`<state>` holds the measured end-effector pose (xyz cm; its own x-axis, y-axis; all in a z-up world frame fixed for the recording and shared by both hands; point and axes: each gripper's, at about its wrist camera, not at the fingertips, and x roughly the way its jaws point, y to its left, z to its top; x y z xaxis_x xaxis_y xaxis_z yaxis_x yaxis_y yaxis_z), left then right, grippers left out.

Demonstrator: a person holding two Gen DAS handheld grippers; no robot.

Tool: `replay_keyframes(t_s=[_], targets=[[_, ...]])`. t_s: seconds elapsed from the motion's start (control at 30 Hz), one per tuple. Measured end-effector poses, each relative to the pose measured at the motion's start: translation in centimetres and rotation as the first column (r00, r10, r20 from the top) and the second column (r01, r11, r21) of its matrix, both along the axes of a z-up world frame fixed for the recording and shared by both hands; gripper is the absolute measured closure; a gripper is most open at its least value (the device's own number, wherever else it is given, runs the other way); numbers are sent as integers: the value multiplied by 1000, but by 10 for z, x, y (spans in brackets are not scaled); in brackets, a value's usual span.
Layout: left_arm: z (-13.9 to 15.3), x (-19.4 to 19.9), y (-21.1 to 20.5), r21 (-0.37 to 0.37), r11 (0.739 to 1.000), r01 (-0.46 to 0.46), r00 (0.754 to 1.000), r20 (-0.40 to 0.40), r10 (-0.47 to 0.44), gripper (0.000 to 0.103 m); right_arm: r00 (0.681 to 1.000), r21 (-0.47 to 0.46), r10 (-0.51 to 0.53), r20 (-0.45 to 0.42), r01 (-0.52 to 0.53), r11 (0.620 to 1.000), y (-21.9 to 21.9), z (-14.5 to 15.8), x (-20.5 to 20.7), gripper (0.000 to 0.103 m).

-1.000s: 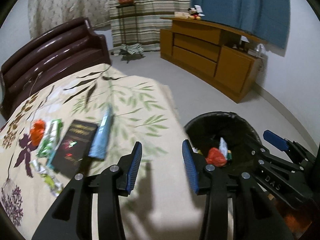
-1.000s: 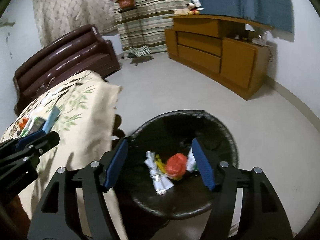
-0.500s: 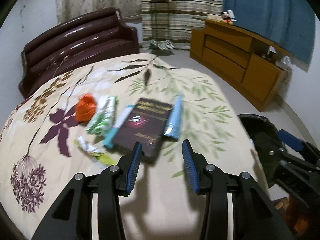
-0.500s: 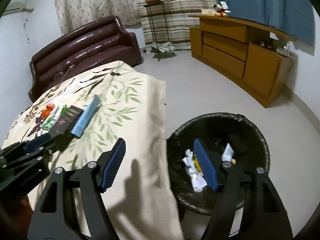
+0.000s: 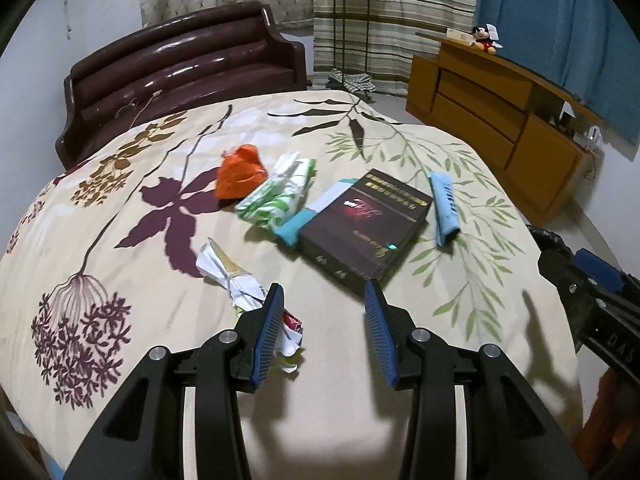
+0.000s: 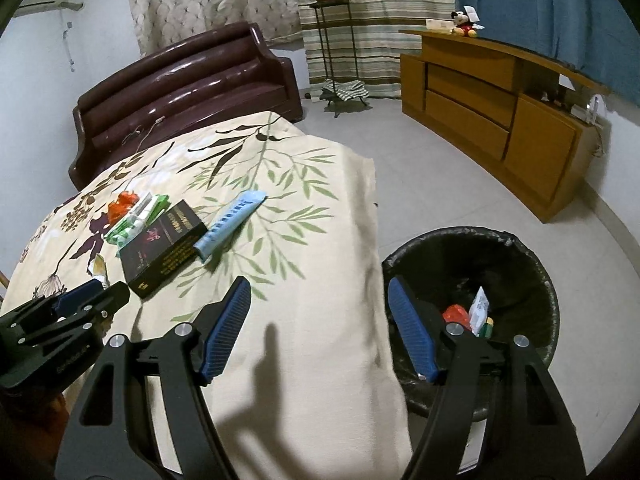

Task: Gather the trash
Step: 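Move both open tools back over the trash on the bedspread, then close the left tool on the crumpled silver foil wrapper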

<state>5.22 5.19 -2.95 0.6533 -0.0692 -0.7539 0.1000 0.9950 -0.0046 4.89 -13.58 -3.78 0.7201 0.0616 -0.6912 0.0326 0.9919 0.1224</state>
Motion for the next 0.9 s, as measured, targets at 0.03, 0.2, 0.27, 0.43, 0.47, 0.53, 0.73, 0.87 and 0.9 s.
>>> replay_keyframes(t_s=[0.03, 0.2, 0.27, 0.43, 0.47, 0.53, 0.73, 0.87, 0.9], targets=[[1, -1, 3, -5, 1000, -1, 1000, 1, 1, 61, 1000, -1, 4, -1, -4, 1000, 2, 0, 0, 33], [4, -5, 11, -16, 1000, -7, 1000, 3, 7, 61, 1000, -6, 20, -6, -20, 1000, 12, 0, 0, 33], [3, -5, 16, -12, 1000, -15, 1000, 2, 15, 61, 1000, -8, 26, -9, -26, 1000, 15, -1, 0, 33], [1, -8, 29, -18, 999, -35, 999, -9, 35, 60, 999, -9, 39, -15, -39, 999, 22, -2, 1, 33], [1, -9, 32, -25, 999, -39, 999, -14, 39, 60, 999, -9, 41, -17, -41, 999, 23, -3, 2, 33], [0, -10, 36, -32, 999, -44, 999, -18, 43, 60, 999, -8, 45, -18, -45, 999, 26, -3, 4, 33], [2, -8, 37, -31, 998, -50, 999, -9, 49, 60, 998, -5, 52, -23, -52, 999, 29, -6, 5, 33], [-3, -2, 39, -19, 998, -65, 998, -24, 64, 57, 998, 1, 51, -24, -51, 999, 28, -6, 5, 33], [-6, 1, 39, -19, 998, -66, 997, -37, 65, 57, 998, 2, 51, -24, -51, 999, 28, -6, 5, 33]])
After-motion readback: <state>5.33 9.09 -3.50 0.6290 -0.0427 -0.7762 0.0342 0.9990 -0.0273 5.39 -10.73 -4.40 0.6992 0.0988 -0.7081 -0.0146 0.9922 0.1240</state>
